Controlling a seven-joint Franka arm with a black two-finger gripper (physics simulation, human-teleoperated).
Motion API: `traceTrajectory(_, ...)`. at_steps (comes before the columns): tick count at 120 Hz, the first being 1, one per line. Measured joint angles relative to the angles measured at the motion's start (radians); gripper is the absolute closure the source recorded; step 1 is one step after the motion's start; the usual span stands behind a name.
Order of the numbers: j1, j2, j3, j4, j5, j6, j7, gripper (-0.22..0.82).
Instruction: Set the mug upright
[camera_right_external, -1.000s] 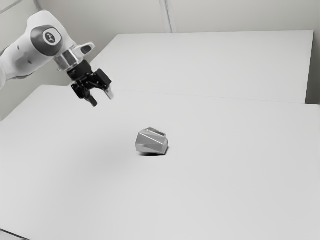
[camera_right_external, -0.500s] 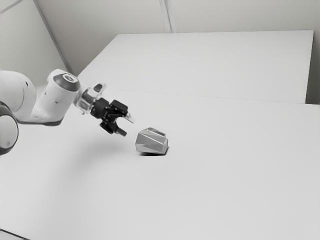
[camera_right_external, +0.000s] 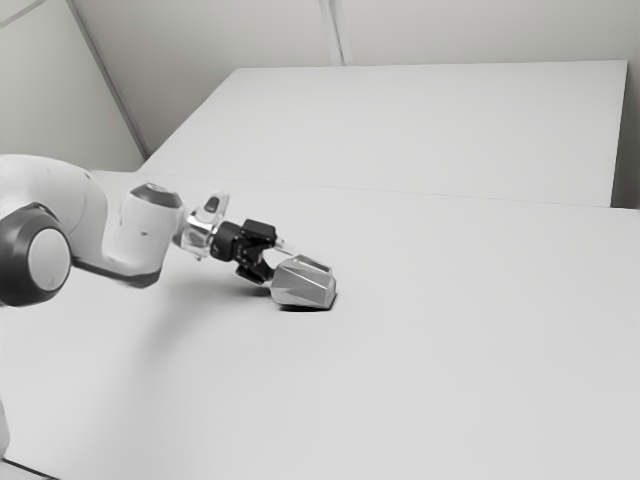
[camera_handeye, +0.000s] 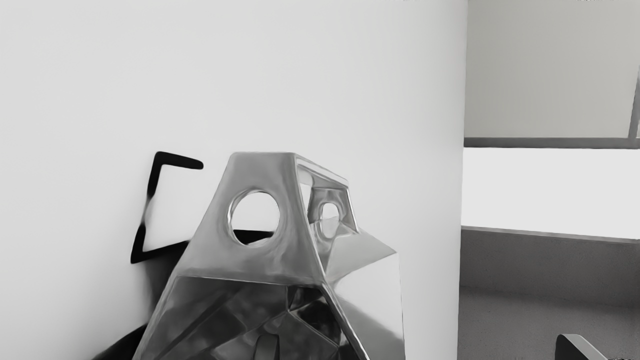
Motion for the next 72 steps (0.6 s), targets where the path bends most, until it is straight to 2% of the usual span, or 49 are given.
traceTrajectory(12, -0.001, 0.012, -0.015, -0.001, -0.033, -0.014, 0.030, 0.01)
traceTrajectory(17, -0.001, 0.015, -0.018, -0.001, -0.042, -0.018, 0.042, 0.09)
traceTrajectory(31, 0.003, 0.016, -0.020, -0.001, -0.054, -0.025, 0.074, 0.41)
traceTrajectory(43, 0.008, 0.013, -0.021, -0.001, -0.058, -0.030, 0.101, 0.58)
traceTrajectory(57, 0.009, 0.010, -0.021, -0.001, -0.060, -0.035, 0.128, 0.68)
traceTrajectory(72, 0.011, 0.007, -0.021, -0.001, -0.060, -0.042, 0.151, 0.73)
